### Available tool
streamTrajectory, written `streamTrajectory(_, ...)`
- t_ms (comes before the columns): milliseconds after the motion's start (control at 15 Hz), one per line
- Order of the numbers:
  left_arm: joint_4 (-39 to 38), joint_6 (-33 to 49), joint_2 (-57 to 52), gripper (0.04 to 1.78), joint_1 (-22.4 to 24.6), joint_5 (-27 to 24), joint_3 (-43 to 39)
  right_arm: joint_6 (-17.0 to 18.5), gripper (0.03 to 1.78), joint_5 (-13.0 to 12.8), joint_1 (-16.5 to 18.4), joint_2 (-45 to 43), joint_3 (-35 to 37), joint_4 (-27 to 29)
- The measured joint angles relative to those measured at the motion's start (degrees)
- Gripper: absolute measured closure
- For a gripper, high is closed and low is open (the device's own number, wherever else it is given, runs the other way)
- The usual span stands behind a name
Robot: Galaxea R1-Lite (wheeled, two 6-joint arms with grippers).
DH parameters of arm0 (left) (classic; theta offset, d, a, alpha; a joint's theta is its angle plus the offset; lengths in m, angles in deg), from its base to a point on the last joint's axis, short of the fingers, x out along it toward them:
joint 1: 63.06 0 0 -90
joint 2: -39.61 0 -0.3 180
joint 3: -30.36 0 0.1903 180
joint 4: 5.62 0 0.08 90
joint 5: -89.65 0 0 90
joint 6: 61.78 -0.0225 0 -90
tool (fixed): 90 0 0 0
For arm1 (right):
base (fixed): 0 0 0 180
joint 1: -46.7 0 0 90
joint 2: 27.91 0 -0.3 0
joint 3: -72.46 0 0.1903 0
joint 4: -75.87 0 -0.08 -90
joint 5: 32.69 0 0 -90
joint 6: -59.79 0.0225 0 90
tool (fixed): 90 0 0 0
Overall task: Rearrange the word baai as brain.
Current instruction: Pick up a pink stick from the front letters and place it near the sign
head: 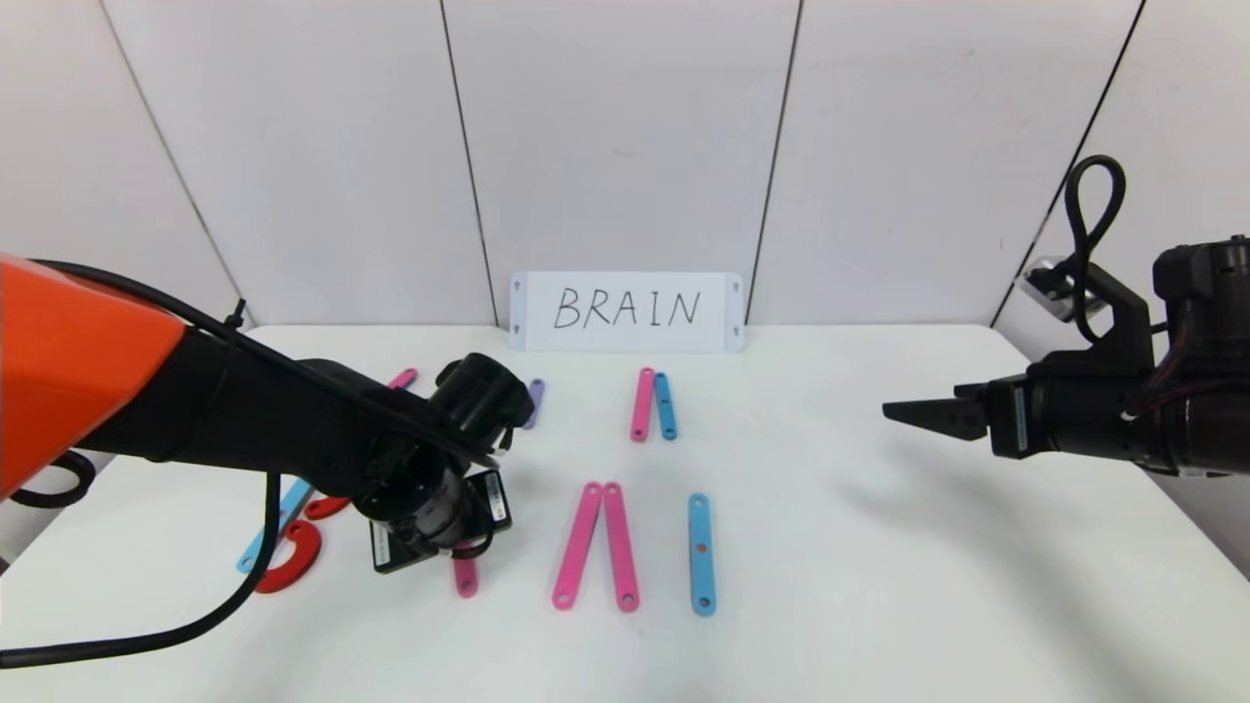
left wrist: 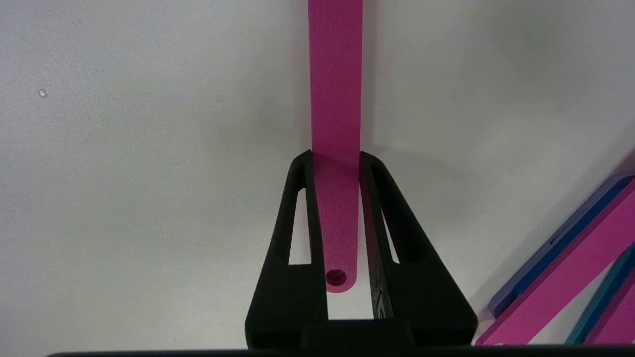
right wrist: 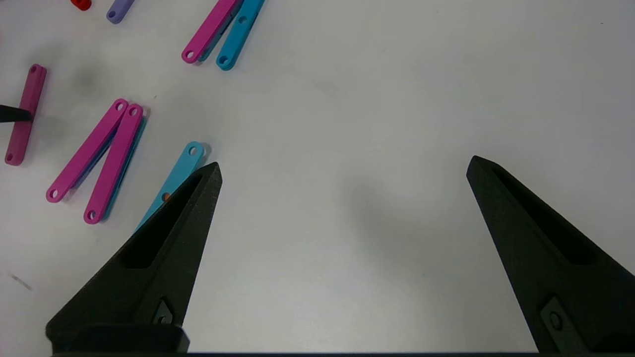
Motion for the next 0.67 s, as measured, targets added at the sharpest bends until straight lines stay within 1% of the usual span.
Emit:
streamTrajectory(200, 0.6, -1.5, -1.4, 1.55, 0.0, -0.5, 0.0, 0.2, 0.08, 0.1, 0.0, -0.3, 0.0, 0.0)
streamTrajectory(400, 0.5, -7.7, -3.6, 1.55, 0.1, -1.0, 0.2, 0.3, 0.08, 0.9, 0.0, -0.5, 0.2, 0.0)
streamTrajectory(533, 0.3, -14.5, -4.8, 1.55, 1.2, -3.4, 1.1, 0.3, 0.08, 1.0, 0.0, -0.5, 0.3, -0.1)
streamTrajectory(667, 0.2, -22.1, -5.5, 1.55, 3.3, -8.0, 3.8, 0.4, 0.08, 0.9, 0.1, -0.6, 0.3, -0.1)
